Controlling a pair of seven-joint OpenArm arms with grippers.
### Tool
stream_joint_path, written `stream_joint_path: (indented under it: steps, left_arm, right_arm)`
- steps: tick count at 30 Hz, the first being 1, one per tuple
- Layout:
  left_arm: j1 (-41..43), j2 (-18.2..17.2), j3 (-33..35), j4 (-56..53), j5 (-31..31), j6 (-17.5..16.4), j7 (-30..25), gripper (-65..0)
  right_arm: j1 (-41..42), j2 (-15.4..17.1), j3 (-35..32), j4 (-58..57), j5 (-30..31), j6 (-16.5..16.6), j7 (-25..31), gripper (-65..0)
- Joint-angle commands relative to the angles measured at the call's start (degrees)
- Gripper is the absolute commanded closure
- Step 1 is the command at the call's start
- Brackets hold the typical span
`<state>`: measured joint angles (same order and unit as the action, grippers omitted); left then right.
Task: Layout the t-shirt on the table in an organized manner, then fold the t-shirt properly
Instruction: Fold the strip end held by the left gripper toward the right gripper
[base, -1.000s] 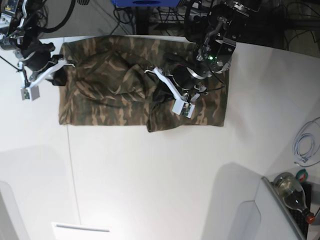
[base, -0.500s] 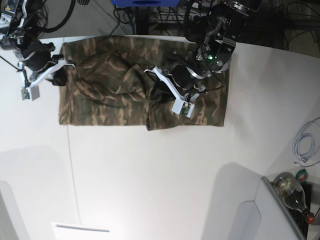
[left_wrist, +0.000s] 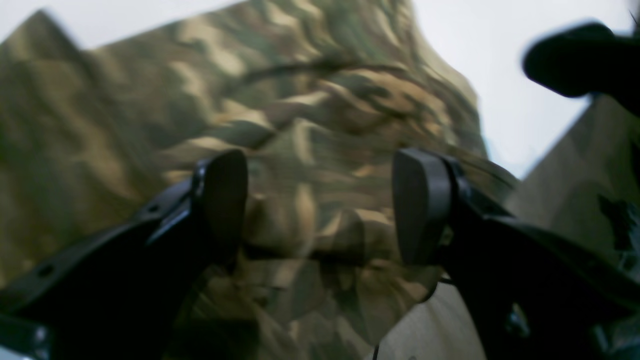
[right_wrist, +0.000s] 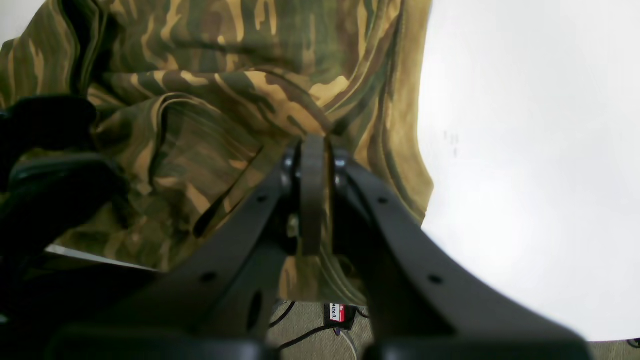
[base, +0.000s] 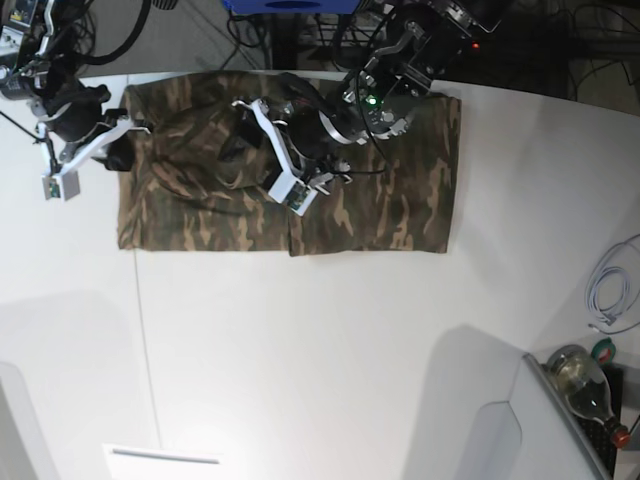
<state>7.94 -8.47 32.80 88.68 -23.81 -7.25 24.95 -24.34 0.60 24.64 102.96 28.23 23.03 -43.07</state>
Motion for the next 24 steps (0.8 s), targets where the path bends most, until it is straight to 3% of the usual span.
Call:
stream_joint_path:
  steps: [1, 6, 8, 10, 13, 24]
  left_arm:
    - [-0.5, 0.2, -0.1, 2.1, -0.5, -0.2, -1.5, -43.4]
    - [-0.1, -4.3, -0.4, 6.2, -0.5, -0.2, -1.6, -43.1]
    - [-0.5, -5.6, -1.7, 6.1, -0.5, -0.2, -1.7, -40.2]
    - [-0.5, -5.4, -5.4, 4.9, -0.5, -0.2, -1.7, -29.0]
    - [-2.2, -3.5, -10.1, 2.0, -0.2, -0.2, -1.7, 0.0]
    - [-10.0, 2.9, -11.3, -17.3, -0.1, -0.2, -1.7, 0.0]
  right_arm:
    - [0.1, 0.3, 0.3, 1.2, 0.7, 0.5, 1.0, -2.3]
    - [0.0, 0.3, 0.3, 1.2, 0.7, 0.5, 1.0, -2.3]
    - [0.0, 0.3, 0.3, 1.2, 0.7, 0.5, 1.0, -2.3]
    - [0.0, 0.3, 0.3, 1.2, 0.7, 0.5, 1.0, -2.3]
    - [0.0, 0.3, 0.3, 1.2, 0.7, 0.5, 1.0, -2.3]
    - [0.0, 0.3, 0.2, 1.2, 0.7, 0.5, 1.0, -2.3]
